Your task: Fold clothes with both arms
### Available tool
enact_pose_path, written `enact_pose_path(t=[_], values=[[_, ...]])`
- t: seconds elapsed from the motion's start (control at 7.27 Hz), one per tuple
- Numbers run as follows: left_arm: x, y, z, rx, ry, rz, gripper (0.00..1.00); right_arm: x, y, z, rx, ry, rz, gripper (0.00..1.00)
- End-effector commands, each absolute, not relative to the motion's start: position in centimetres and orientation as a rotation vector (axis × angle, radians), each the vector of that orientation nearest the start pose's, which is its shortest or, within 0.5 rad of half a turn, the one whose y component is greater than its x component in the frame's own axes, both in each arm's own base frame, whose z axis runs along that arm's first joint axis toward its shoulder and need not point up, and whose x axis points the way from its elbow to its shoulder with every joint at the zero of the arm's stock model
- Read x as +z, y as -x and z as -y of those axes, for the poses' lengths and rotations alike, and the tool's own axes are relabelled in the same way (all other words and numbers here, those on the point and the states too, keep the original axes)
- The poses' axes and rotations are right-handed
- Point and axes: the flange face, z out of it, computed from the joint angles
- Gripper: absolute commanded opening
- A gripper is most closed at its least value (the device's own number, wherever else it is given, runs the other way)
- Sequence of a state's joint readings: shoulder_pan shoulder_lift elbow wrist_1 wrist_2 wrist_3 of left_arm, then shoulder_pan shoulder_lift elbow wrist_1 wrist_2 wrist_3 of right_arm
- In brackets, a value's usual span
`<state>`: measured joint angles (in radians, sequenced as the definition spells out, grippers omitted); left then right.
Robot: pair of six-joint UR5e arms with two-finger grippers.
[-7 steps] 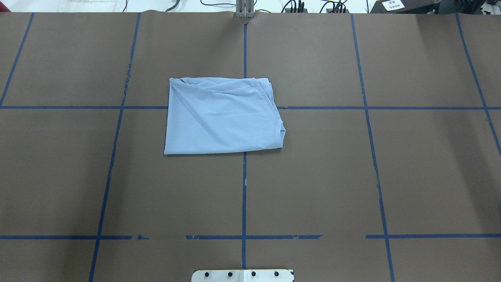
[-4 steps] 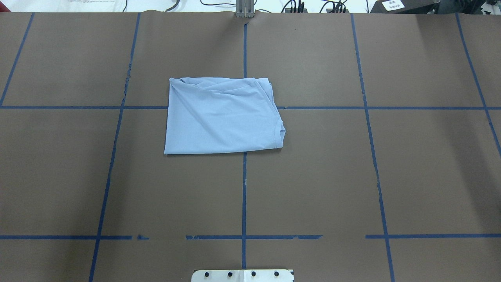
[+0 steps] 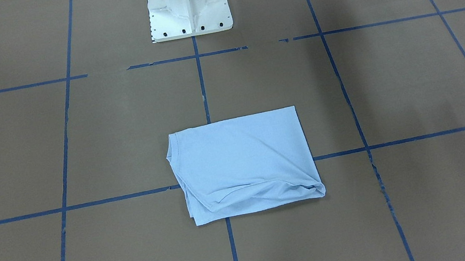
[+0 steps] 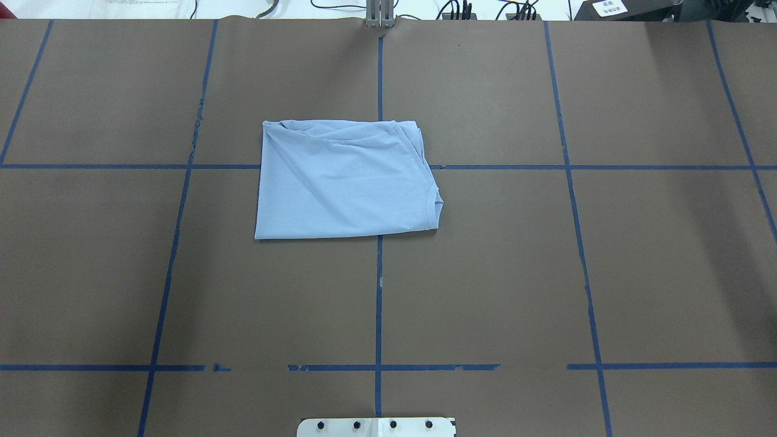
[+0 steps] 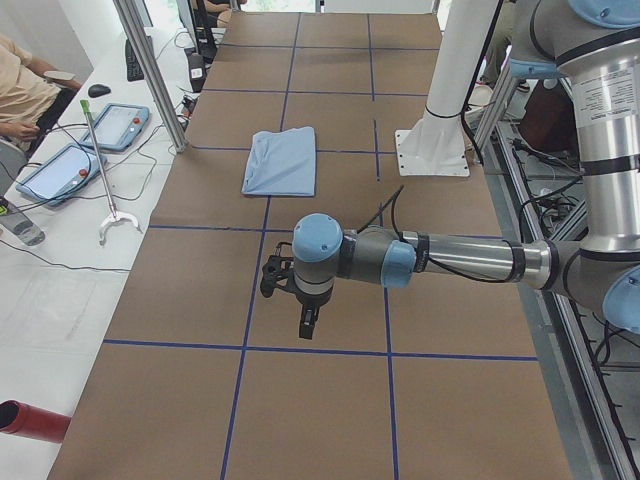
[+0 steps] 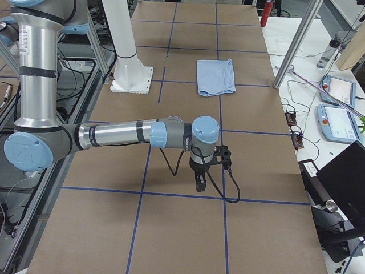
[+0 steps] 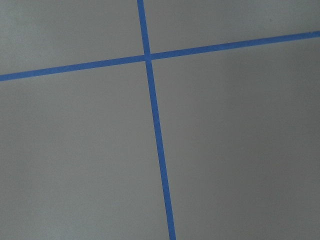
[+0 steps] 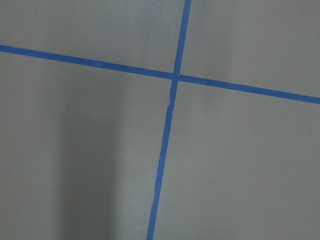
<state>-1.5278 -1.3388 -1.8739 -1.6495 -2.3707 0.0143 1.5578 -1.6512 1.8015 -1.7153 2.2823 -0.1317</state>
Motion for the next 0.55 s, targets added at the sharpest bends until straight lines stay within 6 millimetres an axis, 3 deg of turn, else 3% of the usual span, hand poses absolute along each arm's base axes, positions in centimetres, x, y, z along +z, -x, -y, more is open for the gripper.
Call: enact_pose_path(t=[0.0, 0.41], values=[[60.11, 4.42, 40.49, 0.117, -0.133, -0.804, 1.00, 59.90, -6.23, 45.05, -0.141, -0.053, 0.707, 1.00], [60.11, 4.42, 40.49, 0.118, -0.133, -0.804, 1.00, 59.98, -6.23, 45.03, -0.144, -0.056, 0.707, 1.00]])
